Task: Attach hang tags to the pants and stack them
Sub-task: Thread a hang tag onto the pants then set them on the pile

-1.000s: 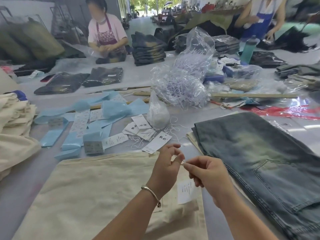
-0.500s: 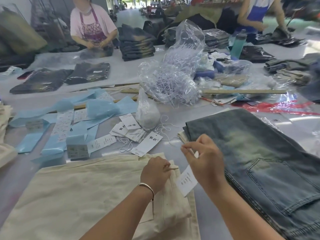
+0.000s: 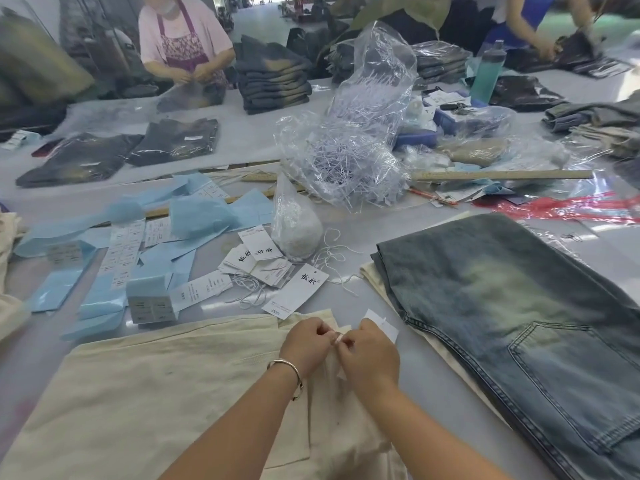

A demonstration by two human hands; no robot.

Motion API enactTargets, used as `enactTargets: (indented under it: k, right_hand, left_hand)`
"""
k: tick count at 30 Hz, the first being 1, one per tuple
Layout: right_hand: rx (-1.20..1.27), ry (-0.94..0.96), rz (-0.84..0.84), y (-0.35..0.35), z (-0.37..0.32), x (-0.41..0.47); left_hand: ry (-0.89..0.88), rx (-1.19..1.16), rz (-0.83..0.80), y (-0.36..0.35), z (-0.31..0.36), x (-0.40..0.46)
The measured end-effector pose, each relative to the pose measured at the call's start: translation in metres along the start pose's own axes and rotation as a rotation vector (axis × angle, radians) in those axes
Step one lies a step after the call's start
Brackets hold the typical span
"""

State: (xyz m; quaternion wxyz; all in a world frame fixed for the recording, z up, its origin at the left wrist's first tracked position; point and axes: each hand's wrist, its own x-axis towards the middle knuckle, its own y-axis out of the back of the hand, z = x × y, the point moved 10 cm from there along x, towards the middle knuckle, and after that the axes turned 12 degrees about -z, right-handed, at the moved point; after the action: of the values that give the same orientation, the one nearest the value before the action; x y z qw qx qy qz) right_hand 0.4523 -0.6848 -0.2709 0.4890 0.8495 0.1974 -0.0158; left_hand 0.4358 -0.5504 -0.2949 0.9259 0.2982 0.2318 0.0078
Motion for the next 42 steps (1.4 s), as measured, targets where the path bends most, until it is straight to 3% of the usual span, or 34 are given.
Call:
enactTargets:
  k: [3, 7, 11, 18, 21, 25, 28, 31, 33, 36, 38, 42]
  right_hand:
    - [-0.075, 0.005, 0.074, -0.002, -0.011, 0.001]
    - [0.148, -0.023, 0.159, -0.003, -0.002, -0.001]
    - [0.241, -0.016, 0.211, -0.004, 0.004, -0.007]
    - [0.314, 0.027, 0.351, 0.008, 0.004, -0.014]
    - [0.302, 0.0, 0.281, 0.001, 0.007, -0.009]
    - [0.26, -0.061, 0.167, -0.009, 0.013, -0.003]
    - [0.291, 0.022, 0.173, -0.001, 0.001, -0.005]
    - [0.537, 0.07, 0.366, 0.027, 0.011, -0.021]
    - [0.615, -0.048, 0.468, 0.039, 0.041, -0.031]
    - [0.679, -0.303, 0.177, 0.015, 0.074, -0.023]
    - [0.697, -0.344, 0.015, 0.003, 0.072, -0.019]
    - [0.588, -0.294, -0.083, 0.006, 0.06, -0.013]
  left_hand:
    - [-0.005, -0.099, -0.021, -0.002, -0.001, 0.001]
    - [-0.025, -0.362, -0.064, -0.003, -0.007, -0.002]
    - [0.028, -0.496, 0.019, 0.003, -0.016, -0.008]
    - [0.071, -0.402, -0.021, -0.002, -0.01, -0.001]
    - [0.054, -0.407, 0.027, -0.002, -0.01, -0.001]
    - [0.058, -0.246, -0.025, -0.011, -0.002, 0.002]
    - [0.128, -0.24, -0.011, -0.009, -0.003, 0.001]
    - [0.113, -0.338, 0.058, 0.005, -0.002, 0.0]
    - [0.048, -0.628, 0.076, 0.01, -0.002, -0.006]
    - [-0.04, -1.097, 0.057, 0.005, -0.011, -0.011]
    - [-0.022, -1.169, 0.018, -0.002, -0.015, -0.016]
    - [0.041, -1.303, -0.068, -0.022, -0.03, -0.025]
